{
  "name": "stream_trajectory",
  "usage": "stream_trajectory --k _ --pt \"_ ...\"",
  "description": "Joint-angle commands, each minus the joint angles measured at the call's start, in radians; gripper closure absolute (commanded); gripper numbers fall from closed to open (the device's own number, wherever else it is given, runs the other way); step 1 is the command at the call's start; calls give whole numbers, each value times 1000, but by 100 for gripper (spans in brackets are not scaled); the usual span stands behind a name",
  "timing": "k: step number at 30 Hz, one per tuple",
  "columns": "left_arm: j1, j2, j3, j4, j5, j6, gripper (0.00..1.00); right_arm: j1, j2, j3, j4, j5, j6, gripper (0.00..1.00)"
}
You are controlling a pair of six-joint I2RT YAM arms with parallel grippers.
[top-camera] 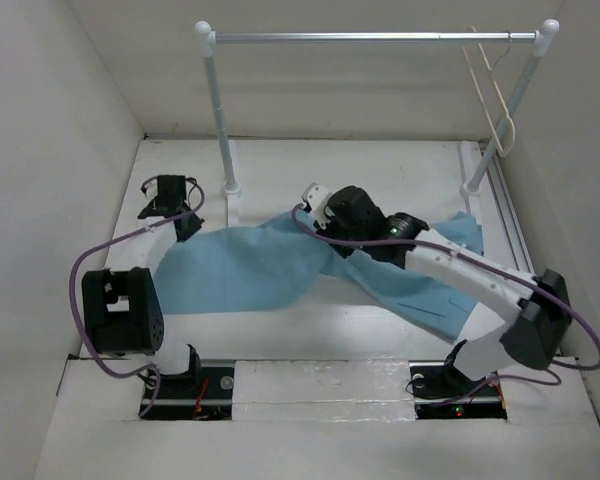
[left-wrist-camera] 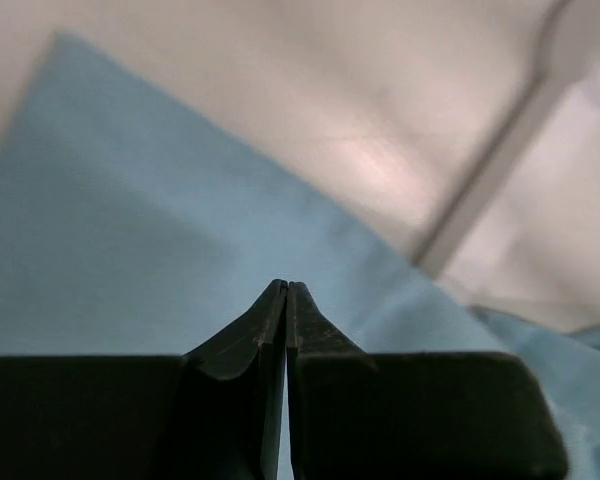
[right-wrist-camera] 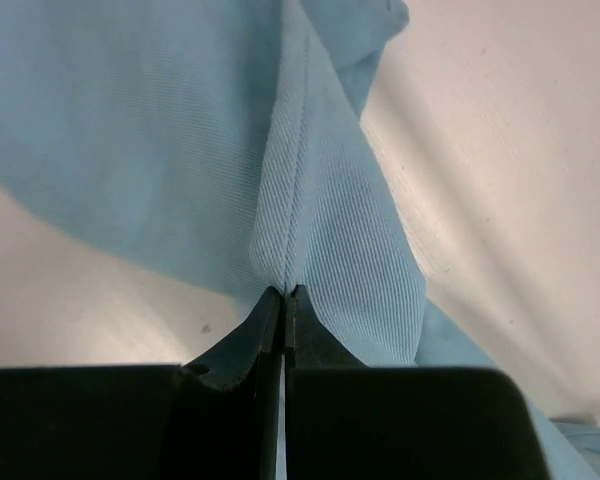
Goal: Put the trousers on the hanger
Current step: Flatten out the trousers at the center of the board.
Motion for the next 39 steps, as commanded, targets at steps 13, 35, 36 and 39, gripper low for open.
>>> stream_trajectory --k 13,35,36,39 --pt "111 -459 -4 -109 141 -23 64 463 -252 -485 -82 -384 92 100" --pt "-159 66 -78 13 -5 3 41 463 -277 -243 -96 -159 191 39" --pt "-159 91 -75 16 -4 4 42 453 -278 -227 -105 -153 186 39" --pt "-159 100 -69 41 16 1 58 430 -290 -190 -110 -126 168 39"
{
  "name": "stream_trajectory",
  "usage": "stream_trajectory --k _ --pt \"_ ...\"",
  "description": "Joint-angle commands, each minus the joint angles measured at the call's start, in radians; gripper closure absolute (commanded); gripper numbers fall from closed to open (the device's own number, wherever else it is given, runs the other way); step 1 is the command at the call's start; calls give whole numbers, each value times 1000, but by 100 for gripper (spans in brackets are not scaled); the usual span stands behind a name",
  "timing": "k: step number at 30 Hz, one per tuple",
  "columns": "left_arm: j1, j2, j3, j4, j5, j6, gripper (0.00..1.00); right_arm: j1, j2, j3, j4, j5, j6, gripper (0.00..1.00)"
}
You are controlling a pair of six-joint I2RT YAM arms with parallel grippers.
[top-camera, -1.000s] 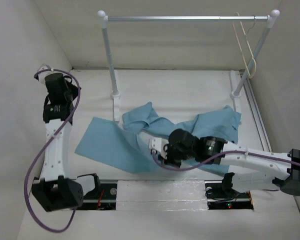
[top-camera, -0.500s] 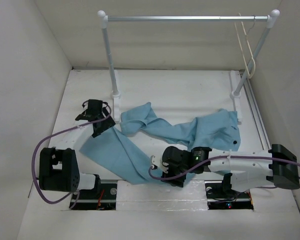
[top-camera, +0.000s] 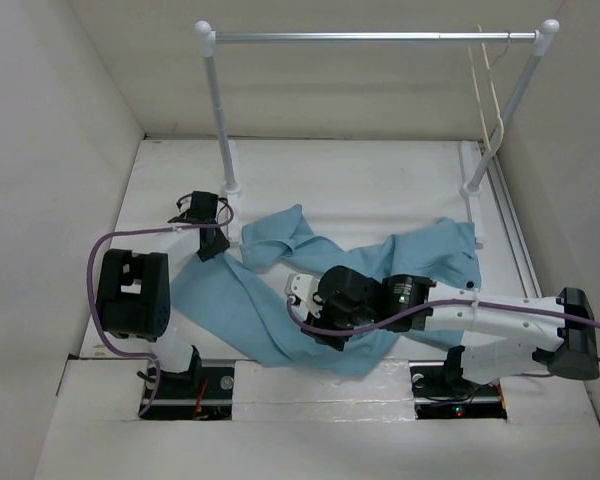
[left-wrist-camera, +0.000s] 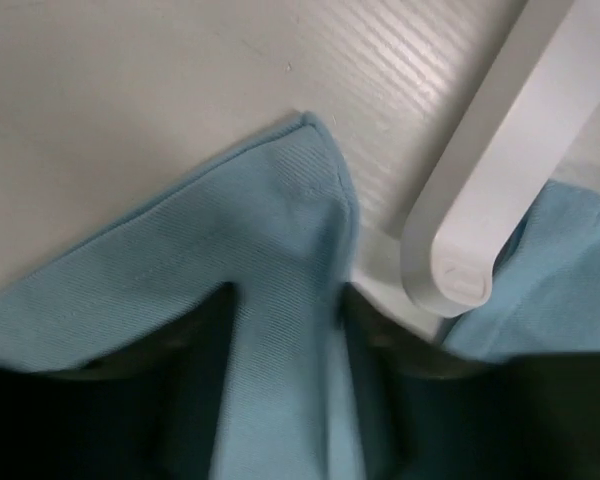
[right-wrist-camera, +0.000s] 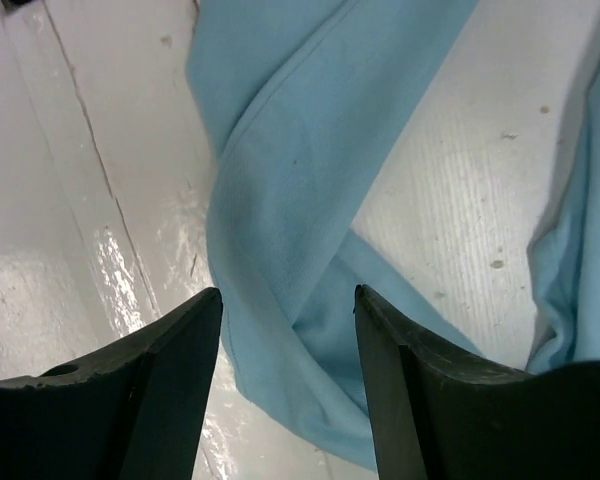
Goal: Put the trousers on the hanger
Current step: Flatten out the trousers at the center of the board.
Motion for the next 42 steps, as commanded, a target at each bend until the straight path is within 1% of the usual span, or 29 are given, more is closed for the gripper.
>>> stream_trajectory --k 1,2,5,7,8,11,13,14,15,16,19,20,21,22,23,25,27,28,29,32,33,34,35,36,37,38,39,40,42 --pt "0 32 4 23 36 -13 75 -41 -25 64 4 45 -8 39" --pt "0 31 30 12 36 -17 100 -50 -28 67 10 37 -15 39" --pt "0 -15 119 -45 43 -20 100 -70 -34 83 12 40 -21 39" --pt "0 -101 177 -98 51 -14 100 -93 -44 94 15 49 -28 40" --pt "0 -134 250 -123 47 -19 100 -93 -52 97 16 51 -32 40" --pt "0 -288 382 -215 -13 -40 100 -113 -84 113 7 98 -34 40" --pt "22 -432 410 -261 -39 -54 100 -123 -121 106 -1 130 -34 40" --pt "35 -479 408 -276 -45 -69 100 -147 -138 95 -1 141 -29 40" --pt "48 -586 401 -322 -65 -86 100 -158 -153 83 -1 153 -26 40" --pt "48 -642 385 -350 -141 -105 100 -173 -170 63 10 146 -26 40" --pt "48 -860 255 -478 -267 -226 100 -244 -221 -15 30 98 -28 39" --pt "48 -910 174 -520 -300 -269 100 -260 -236 -46 30 86 -28 39" --pt "48 -1019 138 -560 -332 -363 100 -291 -239 -58 29 71 -26 39" --pt "48 -1072 97 -624 -373 -404 100 -307 -242 -72 24 68 -28 38" --pt "48 -1116 40 -652 -389 -433 97 -322 -242 -84 22 58 -28 38" --pt "48 -1214 3 -703 -417 -519 75 -360 -247 -101 18 2 -38 36" --pt "48 -1230 -17 -685 -420 -514 67 -371 -252 -106 15 -1 -46 36" --pt "48 -1212 -16 -688 -441 -530 60 -383 -258 -104 12 -1 -47 35" --pt "48 -1189 -5 -688 -449 -534 48 -383 -261 -101 6 -5 -55 35" --pt "48 -1078 64 -685 -533 -536 39 -425 -278 -97 -24 -1 -69 35" --pt "48 -1033 85 -616 -544 -510 37 -434 -284 -97 -30 -3 -72 36" --pt "48 -1009 110 -556 -505 -458 36 -443 -302 -106 -39 -3 -77 44" --pt "48 -989 145 -484 -451 -301 41 -466 -310 -110 -39 -3 -81 56" --pt "48 -927 157 -353 -280 -215 44 -480 -320 -118 -37 -12 -81 84" --pt "48 -882 165 -318 -181 -145 46 -492 -328 -129 -34 -21 -84 94" --pt "-7 -687 164 -250 46 3 51 -523 -350 -135 -30 -40 -89 100" --pt "-7 -686 164 -249 48 4 51 -523 -350 -135 -30 -38 -89 100" --pt "-86 -655 150 -199 95 28 50 -535 -354 -133 -31 -34 -87 100" --pt "-164 -547 104 -157 105 70 42 -549 -367 -135 -24 -31 -81 100"
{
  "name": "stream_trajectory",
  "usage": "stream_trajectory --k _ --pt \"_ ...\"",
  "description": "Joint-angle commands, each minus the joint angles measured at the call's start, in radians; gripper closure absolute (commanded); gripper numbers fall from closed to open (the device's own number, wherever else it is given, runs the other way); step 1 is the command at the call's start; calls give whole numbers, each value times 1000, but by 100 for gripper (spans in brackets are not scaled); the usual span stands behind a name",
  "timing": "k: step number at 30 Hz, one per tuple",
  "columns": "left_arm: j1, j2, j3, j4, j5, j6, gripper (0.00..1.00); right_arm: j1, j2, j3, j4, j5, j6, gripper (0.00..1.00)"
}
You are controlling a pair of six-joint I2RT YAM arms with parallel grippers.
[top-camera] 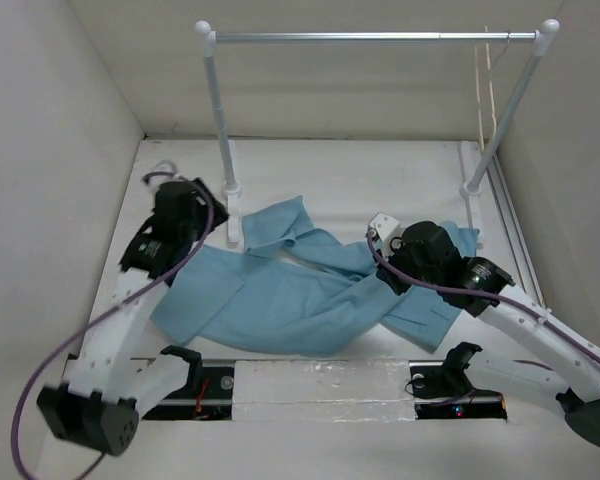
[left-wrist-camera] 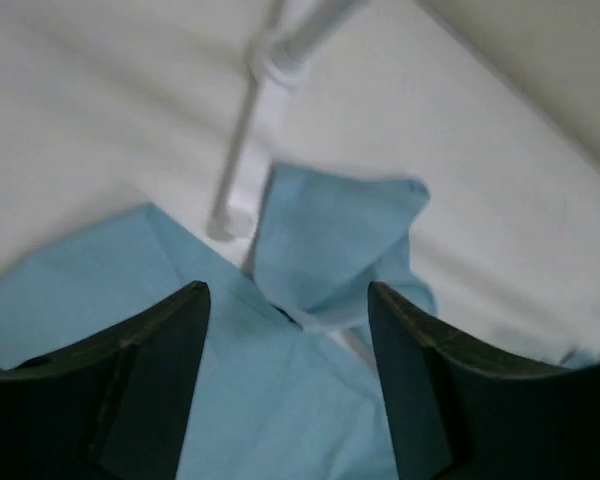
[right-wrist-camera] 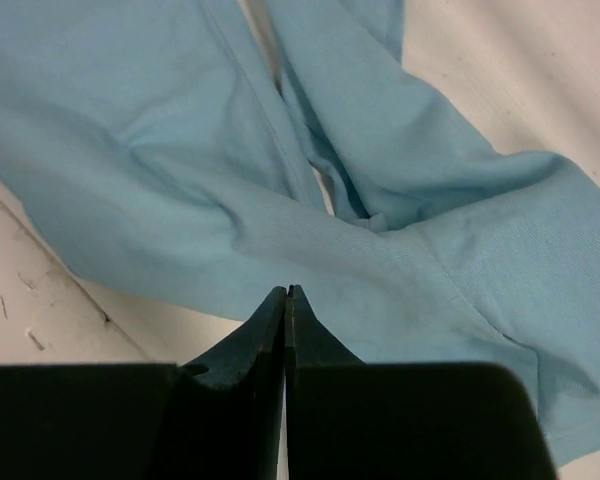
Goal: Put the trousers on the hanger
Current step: Flatten out the trousers at the center of the board.
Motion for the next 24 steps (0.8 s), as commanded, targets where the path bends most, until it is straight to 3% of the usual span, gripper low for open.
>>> stream_trajectory --k 1,2,3,4,7,9,15,18,21,24 --pt "-133 187 -52 146 186 192 38 -45 -25 -6 19 -24 -4 93" --pt "-238 266 -32 147 127 199 32 -63 -19 -1 10 -39 -5 72" --pt "-283 304 -19 147 126 199 28 -64 -19 2 10 -44 -7 72" --pt "-314 333 -8 144 78 173 24 -77 -18 2 6 -55 -11 52" --pt "-323 427 6 134 73 43 19 -88 -24 7 -16 -72 -16 35" --pt "-323 451 -21 151 62 -17 14 -97 -34 2 -22 -53 -10 31" --pt "-323 496 -109 307 92 -208 12 -151 -105 -49 -27 -79 30 25" --pt "-323 540 -91 279 102 -235 12 -151 -116 -61 -19 -118 32 24" --pt "-333 504 -143 259 24 -275 12 -151 -120 -59 -36 -125 25 24" --pt "-333 438 -218 205 -154 -349 13 -151 -131 -59 -42 -130 25 24"
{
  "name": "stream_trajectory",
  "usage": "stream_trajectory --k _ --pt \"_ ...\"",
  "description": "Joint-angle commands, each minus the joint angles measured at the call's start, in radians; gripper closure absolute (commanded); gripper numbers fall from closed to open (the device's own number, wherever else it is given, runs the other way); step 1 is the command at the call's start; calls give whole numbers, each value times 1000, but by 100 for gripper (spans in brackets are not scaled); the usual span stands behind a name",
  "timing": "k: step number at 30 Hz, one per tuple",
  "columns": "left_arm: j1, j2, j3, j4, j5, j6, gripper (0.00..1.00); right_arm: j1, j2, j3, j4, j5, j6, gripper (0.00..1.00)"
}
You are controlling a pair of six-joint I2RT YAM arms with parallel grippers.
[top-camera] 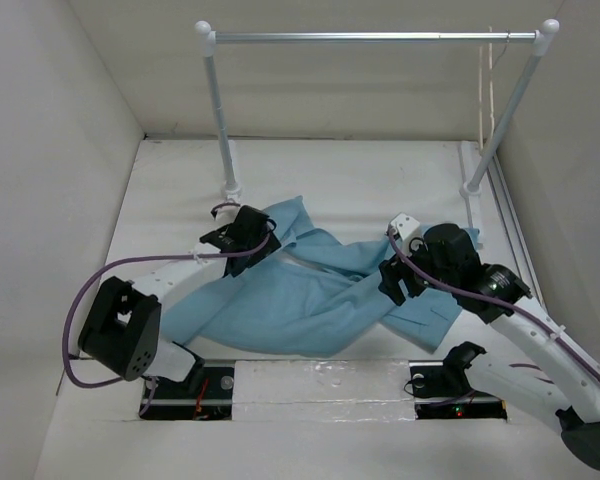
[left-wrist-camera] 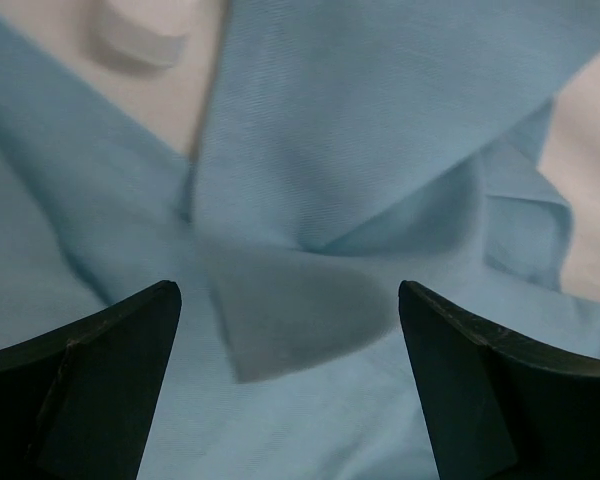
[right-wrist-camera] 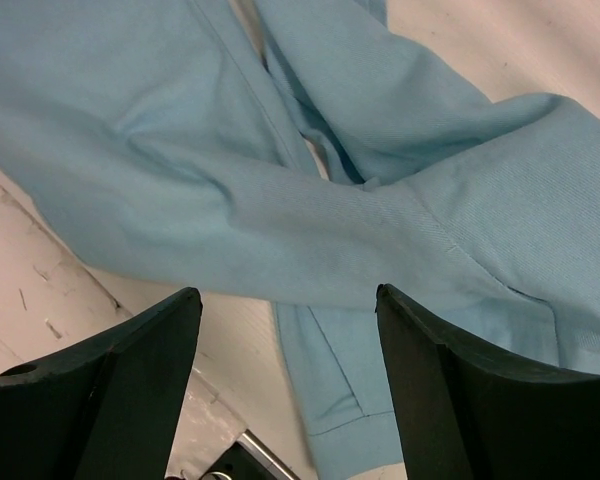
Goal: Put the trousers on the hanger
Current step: Flatten out the trousers at the center of the board.
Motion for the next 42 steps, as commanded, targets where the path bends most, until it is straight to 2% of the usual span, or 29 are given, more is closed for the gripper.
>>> stream_trajectory --k 1,6,13,15,16,17,18,19,20,21,22,23,24,25,26,27,29,30,31,33,35,36,38,40,42 --pt "6 -95 -70 -55 -161 -107 13 -2 -26 -7 1 -37 7 24" --pt "6 -156 -151 49 -93 -138 13 -2 -23 -22 15 -47 -1 24" --pt "-3 -52 -128 172 8 -207 13 -2 -9 -31 29 -53 -7 26" --pt "-3 -22 -128 207 23 -227 26 -2 -17 -33 26 -26 -5 29" --pt "-3 -17 -127 210 19 -237 43 -2 -26 -31 18 1 -4 30" --pt "-3 -17 -125 215 16 -239 70 -2 -26 -31 9 23 4 32" --pt "9 -37 -118 204 11 -221 95 -13 -36 -33 3 64 10 46" --pt "9 -58 -102 181 -1 -207 100 -31 -38 -33 -9 74 10 55" --pt "24 -81 -54 155 -27 -184 100 -45 -40 -33 -16 80 15 64" --pt "40 -151 -20 93 -91 -132 100 -62 -38 -31 -23 89 16 88" --pt "49 -188 43 69 -125 -104 100 -101 -32 -31 -25 95 18 96" --pt "86 -298 107 34 -194 -31 100 -150 -20 -31 -20 103 28 100" --pt "86 -299 108 25 -226 -30 100 -151 -20 -31 -13 103 29 100" --pt "103 -325 137 15 -249 35 100 -178 -4 -31 -2 100 35 98" --pt "126 -365 189 3 -259 64 100 -239 5 -31 10 94 42 92" --pt "190 -379 212 -9 -251 90 100 -273 11 -34 42 77 44 75" --pt "236 -403 238 -5 -257 157 100 -383 40 -39 81 48 53 59" --pt "270 -422 240 -6 -260 164 100 -422 52 -40 116 28 61 47" --pt "287 -428 243 -6 -257 169 100 -460 66 -42 133 14 68 42" --pt "301 -455 238 9 -277 184 100 -587 114 -47 182 -13 81 36" --pt "301 -480 222 37 -297 195 100 -676 160 -51 217 -14 117 34" --pt "319 -480 223 44 -297 186 100 -786 180 -53 249 -47 119 32" --pt "399 -468 246 52 -250 178 100 -888 224 -59 297 -86 125 30" --pt "443 -451 267 61 -195 167 100 -1018 325 -53 335 -112 131 25" --pt "457 -431 309 63 -205 183 100 -1060 457 -30 380 -128 119 21"
